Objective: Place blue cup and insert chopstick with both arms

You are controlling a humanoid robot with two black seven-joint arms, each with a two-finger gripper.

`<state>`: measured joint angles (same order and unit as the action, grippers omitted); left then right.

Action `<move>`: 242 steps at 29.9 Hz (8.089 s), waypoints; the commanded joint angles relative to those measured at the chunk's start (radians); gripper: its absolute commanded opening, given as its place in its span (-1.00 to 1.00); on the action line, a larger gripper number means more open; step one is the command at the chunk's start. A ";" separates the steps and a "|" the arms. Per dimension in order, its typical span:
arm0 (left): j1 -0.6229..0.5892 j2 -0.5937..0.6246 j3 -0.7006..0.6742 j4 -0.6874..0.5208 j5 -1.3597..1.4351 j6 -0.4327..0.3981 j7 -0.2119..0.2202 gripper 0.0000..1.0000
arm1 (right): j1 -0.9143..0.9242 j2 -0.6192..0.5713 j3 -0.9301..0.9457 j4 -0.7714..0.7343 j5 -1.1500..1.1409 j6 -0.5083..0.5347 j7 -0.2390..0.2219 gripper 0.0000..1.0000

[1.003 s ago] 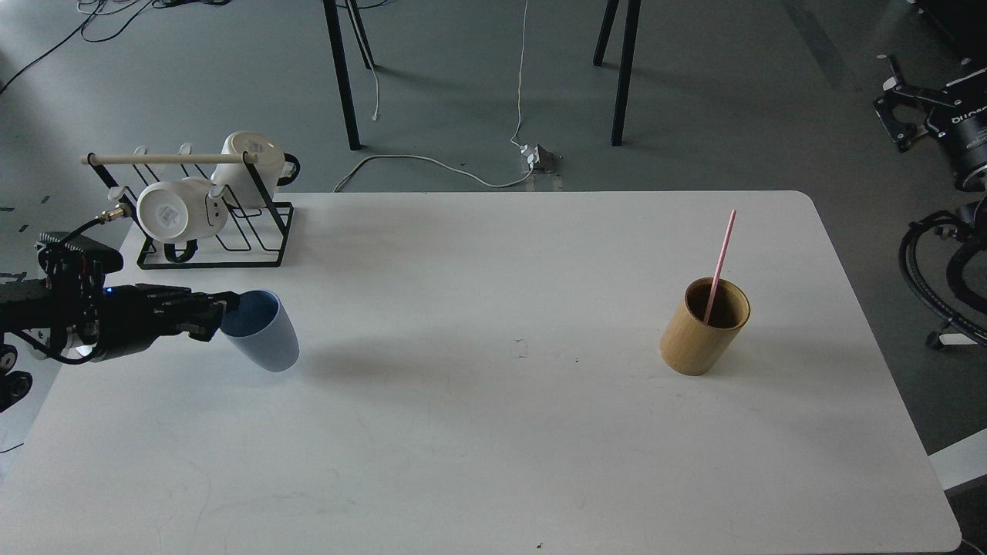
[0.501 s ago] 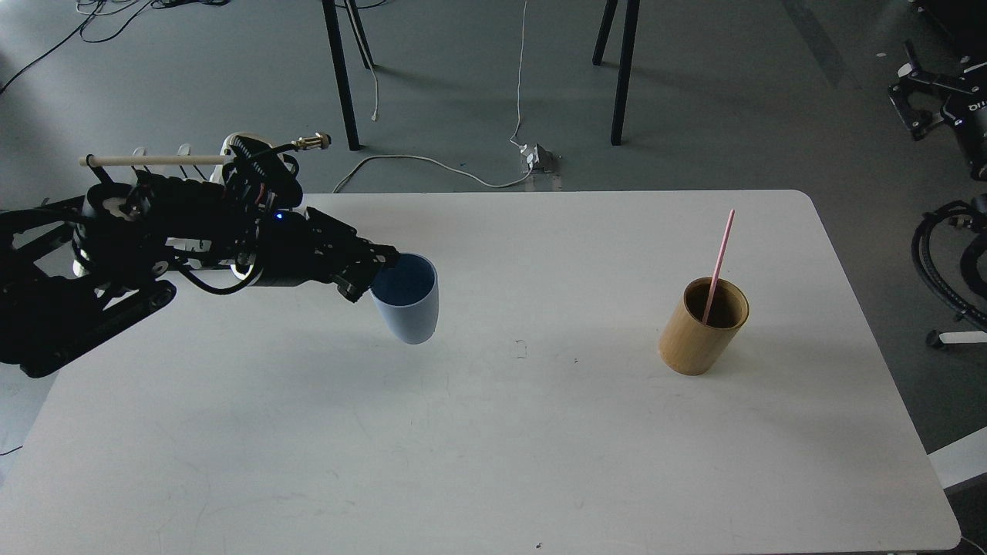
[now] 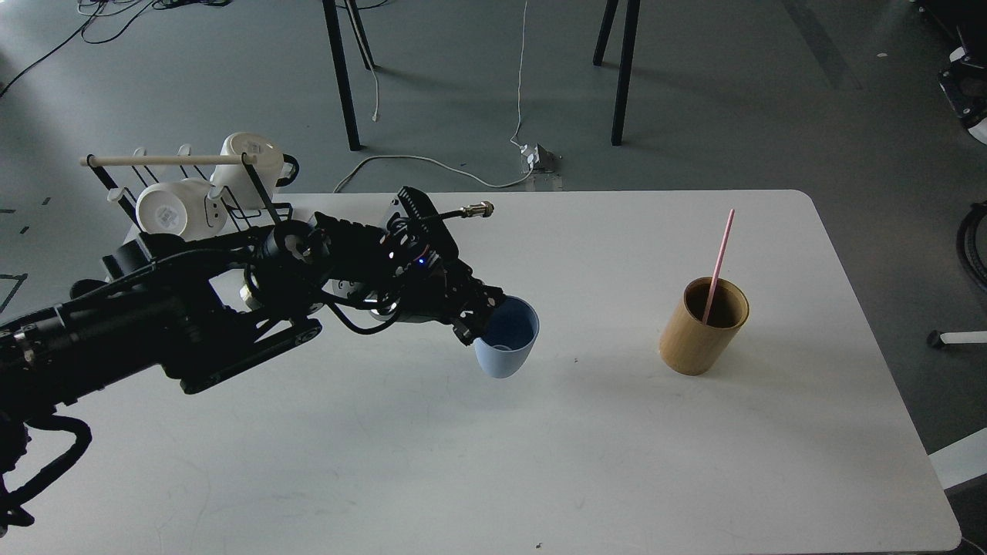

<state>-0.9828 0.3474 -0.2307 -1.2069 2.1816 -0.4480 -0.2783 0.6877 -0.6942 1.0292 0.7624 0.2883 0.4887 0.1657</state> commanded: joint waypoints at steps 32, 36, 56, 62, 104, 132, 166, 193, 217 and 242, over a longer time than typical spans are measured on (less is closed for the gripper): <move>0.009 -0.107 0.039 0.121 0.000 0.009 0.010 -0.75 | -0.007 -0.010 0.028 -0.006 0.000 0.000 0.000 0.98; 0.010 -0.107 0.037 0.118 0.000 0.009 0.010 -0.71 | -0.007 -0.010 0.026 -0.006 0.000 0.000 0.000 0.98; 0.009 -0.005 -0.332 0.128 -0.819 0.138 0.005 0.99 | -0.039 -0.168 -0.077 0.147 -0.092 0.000 -0.002 0.98; 0.001 0.021 -0.438 0.174 -1.213 0.146 -0.001 0.99 | -0.071 -0.248 -0.083 0.349 -0.230 -0.004 -0.003 0.98; 0.154 0.016 -0.564 0.676 -2.287 -0.041 -0.007 0.99 | -0.039 -0.051 -0.436 0.445 -1.801 -0.265 -0.043 0.78; 0.145 0.019 -0.564 0.679 -2.287 -0.041 -0.005 0.99 | 0.018 0.004 -0.540 0.367 -1.816 -0.265 -0.043 -0.83; 0.134 0.027 -0.559 0.678 -2.283 -0.041 -0.004 0.99 | 0.418 -0.058 -0.538 0.549 -1.736 -0.131 -0.078 -0.85; 0.121 0.028 -0.547 0.679 -2.278 -0.041 0.002 0.99 | 0.263 0.259 -0.575 0.549 -1.736 -0.173 -0.186 -0.86; 0.124 0.030 -0.547 0.679 -2.280 -0.041 -0.001 0.99 | 0.240 0.346 -0.660 0.500 -1.756 -0.173 -0.186 -0.61; 0.124 0.031 -0.547 0.679 -2.281 -0.041 -0.002 0.99 | 0.234 0.291 -0.200 0.465 -1.496 -0.190 -0.181 0.99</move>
<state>-0.8602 0.3810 -0.7778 -0.5277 -0.0982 -0.4887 -0.2803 0.9223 -0.3754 0.7419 1.2500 -1.3160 0.3050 -0.0140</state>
